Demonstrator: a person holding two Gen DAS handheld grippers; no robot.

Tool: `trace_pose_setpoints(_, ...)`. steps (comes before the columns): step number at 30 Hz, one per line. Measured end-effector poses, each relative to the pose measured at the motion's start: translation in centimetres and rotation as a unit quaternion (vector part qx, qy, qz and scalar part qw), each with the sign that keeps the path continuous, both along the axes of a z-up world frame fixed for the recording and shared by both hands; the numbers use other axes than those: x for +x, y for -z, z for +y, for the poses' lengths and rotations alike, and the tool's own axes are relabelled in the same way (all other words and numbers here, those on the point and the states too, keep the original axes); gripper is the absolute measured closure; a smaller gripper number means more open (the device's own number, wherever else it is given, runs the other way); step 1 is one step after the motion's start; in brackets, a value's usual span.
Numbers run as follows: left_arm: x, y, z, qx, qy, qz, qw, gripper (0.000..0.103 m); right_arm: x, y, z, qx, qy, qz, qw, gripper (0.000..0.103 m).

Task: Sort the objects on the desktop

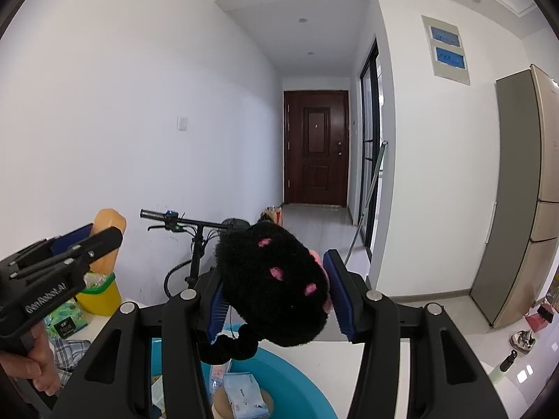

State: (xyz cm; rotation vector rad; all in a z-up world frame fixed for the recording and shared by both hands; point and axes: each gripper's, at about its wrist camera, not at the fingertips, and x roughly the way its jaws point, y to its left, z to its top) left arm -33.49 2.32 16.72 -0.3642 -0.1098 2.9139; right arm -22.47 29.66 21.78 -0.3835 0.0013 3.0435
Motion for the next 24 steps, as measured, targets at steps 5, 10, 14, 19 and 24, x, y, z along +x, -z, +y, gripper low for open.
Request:
trace_pose_setpoints(5, -2.2, -0.8, -0.1, -0.006, 0.004, -0.078, 0.997, 0.058, -1.9, -1.3, -0.3, 0.003, -0.019, -0.069, 0.997, 0.054)
trace_pose_setpoints(10, -4.6, -0.7, 0.4, -0.054, -0.014, -0.171, 0.9836, 0.058, -5.1, -1.6, 0.2, -0.021, -0.048, -0.204, 0.978, 0.054)
trace_pose_setpoints(14, -5.5, -0.3, 1.0, -0.092, -0.015, -0.228, 0.9691, 0.058, -6.2, -1.7, 0.6, -0.023, -0.05, -0.252, 0.966, 0.054)
trace_pose_setpoints(19, -6.6, -0.2, 1.6, -0.107, -0.004, -0.288, 0.9516, 0.058, -7.1, -2.6, 0.7, -0.009, -0.058, -0.286, 0.956, 0.054)
trace_pose_setpoints(24, -6.5, -0.8, 2.1, -0.125, -0.002, -0.3, 0.9456, 0.058, -7.5, -2.9, 1.0, -0.031, -0.067, -0.306, 0.949, 0.054)
